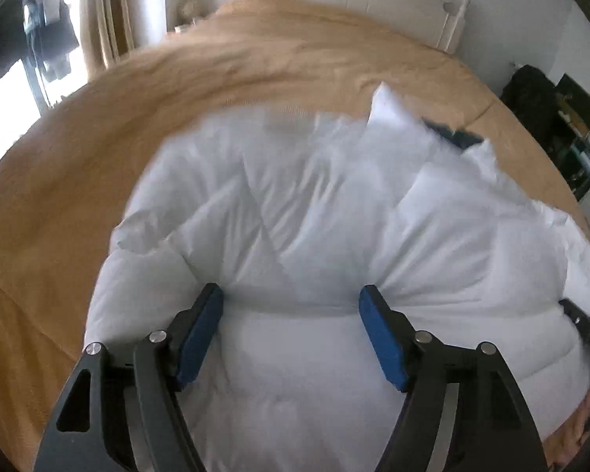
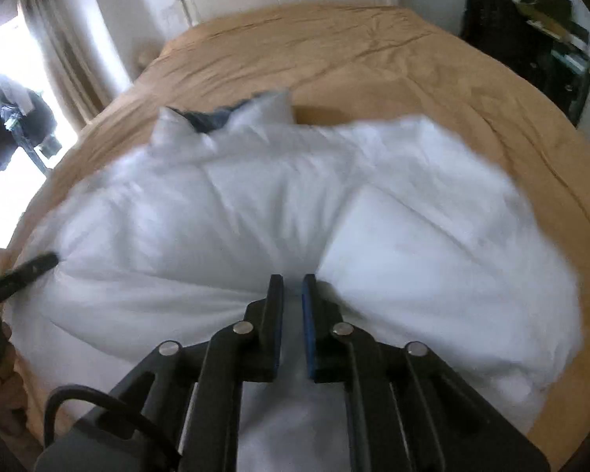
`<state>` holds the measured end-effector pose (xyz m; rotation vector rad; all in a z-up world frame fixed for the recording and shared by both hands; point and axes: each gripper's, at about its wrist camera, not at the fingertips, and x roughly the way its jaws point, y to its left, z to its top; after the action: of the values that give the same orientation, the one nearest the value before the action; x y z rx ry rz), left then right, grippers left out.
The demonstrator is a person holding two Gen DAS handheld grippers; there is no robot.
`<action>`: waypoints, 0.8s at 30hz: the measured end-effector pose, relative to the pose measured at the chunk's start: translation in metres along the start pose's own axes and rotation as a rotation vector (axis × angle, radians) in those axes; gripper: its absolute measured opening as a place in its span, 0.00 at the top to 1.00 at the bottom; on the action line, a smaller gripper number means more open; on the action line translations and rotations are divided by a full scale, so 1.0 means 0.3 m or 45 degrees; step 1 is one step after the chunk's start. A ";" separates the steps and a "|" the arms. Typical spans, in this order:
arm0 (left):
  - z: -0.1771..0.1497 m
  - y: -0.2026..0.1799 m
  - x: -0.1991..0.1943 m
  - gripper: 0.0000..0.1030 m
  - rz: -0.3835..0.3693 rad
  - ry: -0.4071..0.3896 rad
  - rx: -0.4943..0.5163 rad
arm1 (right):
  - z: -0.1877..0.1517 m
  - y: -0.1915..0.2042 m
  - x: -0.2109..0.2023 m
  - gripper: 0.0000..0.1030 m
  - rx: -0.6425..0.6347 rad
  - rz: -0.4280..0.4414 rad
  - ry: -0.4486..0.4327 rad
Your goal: Fold large clothes
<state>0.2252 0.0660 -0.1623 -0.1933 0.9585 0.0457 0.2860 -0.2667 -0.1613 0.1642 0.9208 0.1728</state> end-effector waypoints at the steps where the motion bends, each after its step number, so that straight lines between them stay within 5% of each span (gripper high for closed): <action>1: -0.007 0.001 0.009 0.29 0.019 -0.011 0.007 | -0.019 -0.033 0.008 1.00 0.008 0.007 -0.024; 7: 0.005 -0.013 -0.018 0.32 0.107 -0.033 -0.048 | -0.045 -0.090 -0.040 1.00 0.092 -0.032 -0.084; 12: -0.094 -0.101 -0.149 0.30 -0.050 -0.196 -0.052 | -0.125 0.114 -0.207 0.97 0.006 0.170 -0.307; 17: -0.133 -0.088 -0.080 0.22 0.155 -0.249 0.035 | -0.177 0.222 -0.075 0.98 -0.172 0.018 -0.256; 24: -0.117 0.025 -0.061 0.24 0.199 -0.228 -0.004 | -0.195 -0.072 -0.124 1.00 -0.039 -0.173 -0.258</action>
<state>0.1854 0.0678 -0.1680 -0.1147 0.7935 0.2048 0.2189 -0.2918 -0.1719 0.0881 0.7245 0.0431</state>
